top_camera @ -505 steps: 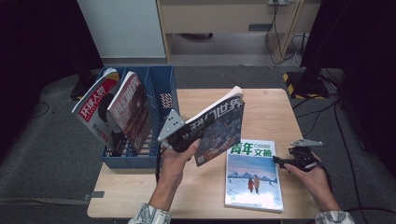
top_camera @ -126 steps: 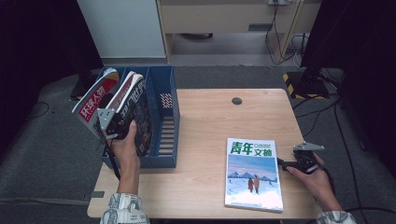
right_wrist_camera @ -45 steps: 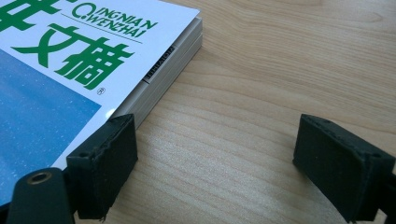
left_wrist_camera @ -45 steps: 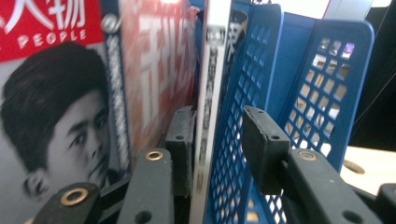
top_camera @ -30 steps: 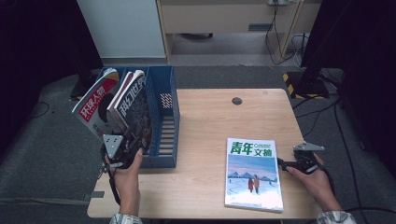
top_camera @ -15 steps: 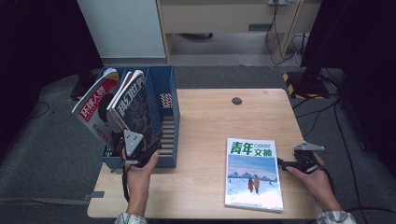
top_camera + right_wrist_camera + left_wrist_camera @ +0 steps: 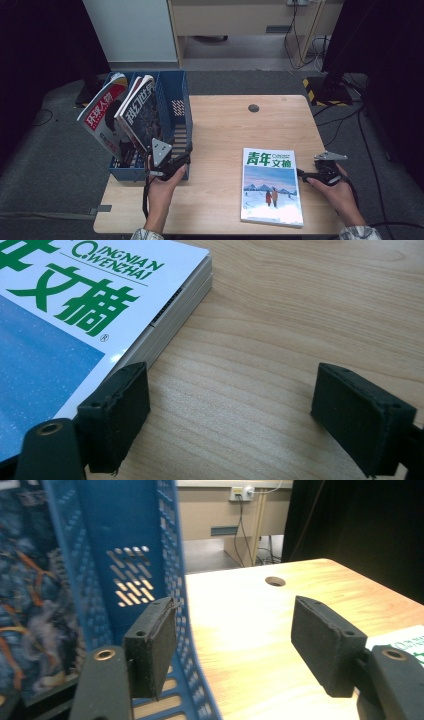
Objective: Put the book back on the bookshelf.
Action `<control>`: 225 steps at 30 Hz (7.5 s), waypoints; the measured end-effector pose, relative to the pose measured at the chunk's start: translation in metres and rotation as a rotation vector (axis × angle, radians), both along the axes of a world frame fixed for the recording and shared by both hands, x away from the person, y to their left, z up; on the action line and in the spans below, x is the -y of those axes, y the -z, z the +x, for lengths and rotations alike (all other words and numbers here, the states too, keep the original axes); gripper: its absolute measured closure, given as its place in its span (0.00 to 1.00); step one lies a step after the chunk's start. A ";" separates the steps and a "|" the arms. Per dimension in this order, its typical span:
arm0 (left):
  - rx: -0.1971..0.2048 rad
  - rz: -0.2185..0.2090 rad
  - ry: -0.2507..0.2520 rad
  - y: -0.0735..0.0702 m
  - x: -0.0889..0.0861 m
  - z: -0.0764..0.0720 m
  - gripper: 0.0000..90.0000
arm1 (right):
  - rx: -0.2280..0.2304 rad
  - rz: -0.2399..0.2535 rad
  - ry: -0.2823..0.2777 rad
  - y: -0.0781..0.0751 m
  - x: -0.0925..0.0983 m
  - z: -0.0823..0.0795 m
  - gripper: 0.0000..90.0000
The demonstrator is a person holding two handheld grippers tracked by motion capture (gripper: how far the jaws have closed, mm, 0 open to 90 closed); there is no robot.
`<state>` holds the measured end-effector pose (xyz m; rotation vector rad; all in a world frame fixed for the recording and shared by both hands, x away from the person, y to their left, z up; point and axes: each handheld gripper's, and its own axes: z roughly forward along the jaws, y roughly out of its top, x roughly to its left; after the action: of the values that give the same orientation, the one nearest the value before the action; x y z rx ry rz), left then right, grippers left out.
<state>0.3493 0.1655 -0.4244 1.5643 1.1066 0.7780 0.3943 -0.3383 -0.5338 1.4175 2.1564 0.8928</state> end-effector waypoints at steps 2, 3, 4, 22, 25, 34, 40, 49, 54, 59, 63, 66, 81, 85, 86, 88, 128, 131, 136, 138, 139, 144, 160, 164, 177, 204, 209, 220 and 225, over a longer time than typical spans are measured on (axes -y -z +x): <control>-0.008 0.005 0.017 0.001 0.005 0.000 0.35 | 0.003 -0.004 0.005 -0.002 0.001 0.000 0.22; -0.007 0.005 0.022 0.001 0.007 0.000 0.34 | 0.003 -0.003 0.010 -0.003 0.001 -0.001 0.24; -0.008 0.005 0.028 0.001 0.010 -0.001 0.34 | 0.008 0.000 0.011 -0.004 0.002 -0.001 0.25; -0.069 0.035 0.109 0.013 0.036 0.001 0.27 | 0.076 0.043 0.002 -0.023 -0.006 -0.005 0.26; -0.072 0.048 0.127 0.015 0.042 0.000 0.27 | 0.094 0.043 -0.011 -0.026 -0.008 -0.006 0.26; -0.088 0.076 0.160 0.022 0.055 -0.001 0.27 | 0.112 0.047 -0.045 -0.027 -0.015 -0.006 0.32; -0.096 0.085 0.172 0.028 0.061 -0.002 0.27 | 0.112 0.040 -0.058 -0.027 -0.018 -0.007 0.31; -0.116 0.115 0.206 0.034 0.075 -0.005 0.27 | 0.097 0.050 -0.070 -0.027 -0.023 -0.007 0.25; -0.129 0.138 0.227 0.040 0.084 -0.005 0.26 | 0.094 0.052 -0.090 -0.026 -0.027 -0.006 0.19; -0.150 0.159 0.245 0.049 0.093 -0.004 0.26 | 0.067 0.054 -0.100 -0.024 -0.032 -0.005 0.12; -0.167 0.177 0.267 0.053 0.105 -0.001 0.25 | 0.064 0.055 -0.111 -0.023 -0.037 -0.005 0.11; -0.170 0.205 0.297 0.051 0.116 0.000 0.25 | 0.067 0.053 -0.118 -0.023 -0.040 -0.005 0.09; -0.284 0.228 0.364 0.087 0.152 0.012 0.23 | -0.017 0.069 -0.161 -0.015 -0.050 -0.002 0.08; -0.311 0.243 0.382 0.096 0.160 0.008 0.22 | -0.046 0.072 -0.173 -0.012 -0.051 -0.001 0.08; -0.314 0.245 0.386 0.098 0.162 0.007 0.21 | -0.046 0.074 -0.171 -0.011 -0.051 -0.001 0.07; -0.318 0.251 0.398 0.099 0.167 0.006 0.21 | -0.053 0.085 -0.167 -0.010 -0.051 0.000 0.07; -0.433 0.094 0.430 0.111 0.163 0.008 0.18 | -0.123 0.179 -0.143 -0.006 -0.044 -0.003 0.06; -0.434 0.095 0.431 0.111 0.164 0.008 0.18 | -0.125 0.181 -0.164 -0.006 -0.048 -0.005 0.05; -0.423 0.106 0.431 0.111 0.166 0.006 0.18 | -0.126 0.166 -0.160 -0.006 -0.049 -0.005 0.06; -0.417 0.110 0.430 0.110 0.167 0.006 0.19 | -0.125 0.173 -0.157 -0.006 -0.048 -0.005 0.10; -0.413 0.113 0.429 0.110 0.168 0.005 0.19 | -0.133 0.179 -0.148 -0.007 -0.048 -0.005 0.11; -0.398 0.125 0.431 0.110 0.170 0.004 0.20 | -0.140 0.207 -0.130 -0.009 -0.042 -0.005 0.21; -0.392 0.131 0.430 0.110 0.171 0.003 0.20 | -0.085 0.247 -0.194 -0.024 -0.048 -0.012 0.31; -0.394 0.129 0.431 0.110 0.171 0.003 0.20 | -0.082 0.185 -0.182 -0.025 -0.056 -0.012 0.29; -0.386 0.136 0.428 0.110 0.171 0.002 0.20 | -0.092 0.068 -0.173 -0.019 -0.062 -0.011 0.16; -0.386 0.136 0.430 0.110 0.172 0.002 0.20 | -0.212 0.151 -0.174 -0.015 -0.048 -0.011 0.17; -0.381 0.140 0.433 0.110 0.173 0.002 0.20 | -0.212 0.167 -0.184 -0.017 -0.048 -0.013 0.23; -0.379 0.142 0.428 0.109 0.173 0.002 0.19 | -0.207 0.179 -0.216 -0.020 -0.047 -0.016 0.28; -0.379 0.142 0.429 0.109 0.173 0.002 0.19 | -0.205 0.181 -0.220 -0.020 -0.046 -0.016 0.30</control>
<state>0.3511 -0.0076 -0.5339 2.0380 0.9382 0.2804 0.3784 -0.2927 -0.5135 1.4284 2.4766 1.0879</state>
